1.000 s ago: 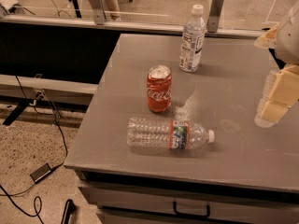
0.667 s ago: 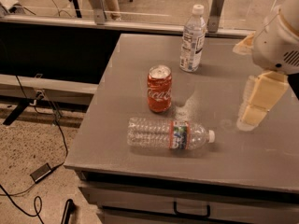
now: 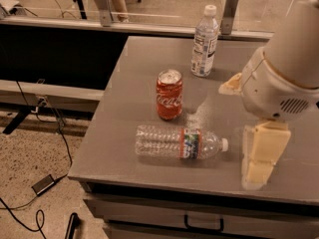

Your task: Pick water bottle

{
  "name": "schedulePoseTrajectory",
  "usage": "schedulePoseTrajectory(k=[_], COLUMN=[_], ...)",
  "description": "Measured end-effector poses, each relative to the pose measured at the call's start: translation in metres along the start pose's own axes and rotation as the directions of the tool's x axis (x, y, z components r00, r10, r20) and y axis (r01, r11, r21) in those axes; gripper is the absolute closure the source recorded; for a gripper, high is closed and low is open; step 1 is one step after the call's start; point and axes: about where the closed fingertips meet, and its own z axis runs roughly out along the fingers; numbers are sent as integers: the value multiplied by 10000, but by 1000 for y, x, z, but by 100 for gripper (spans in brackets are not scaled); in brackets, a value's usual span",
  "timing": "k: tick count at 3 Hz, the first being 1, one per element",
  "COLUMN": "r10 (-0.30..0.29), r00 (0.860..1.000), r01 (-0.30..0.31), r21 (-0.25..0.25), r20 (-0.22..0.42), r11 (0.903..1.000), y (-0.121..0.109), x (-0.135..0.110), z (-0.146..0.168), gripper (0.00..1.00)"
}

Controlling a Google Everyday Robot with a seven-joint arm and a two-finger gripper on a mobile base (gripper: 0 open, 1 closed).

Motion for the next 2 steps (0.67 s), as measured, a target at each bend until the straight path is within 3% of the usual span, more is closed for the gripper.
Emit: schedulePoseTrajectory(k=[1, 2], r10=[-179, 155], r00=[9998, 9998], r01=[177, -146], r21=[-366, -739], r20=[-69, 120], r11=[9992, 9972], y=[47, 78], x=[-6, -6], z=[11, 19], gripper=[0, 0])
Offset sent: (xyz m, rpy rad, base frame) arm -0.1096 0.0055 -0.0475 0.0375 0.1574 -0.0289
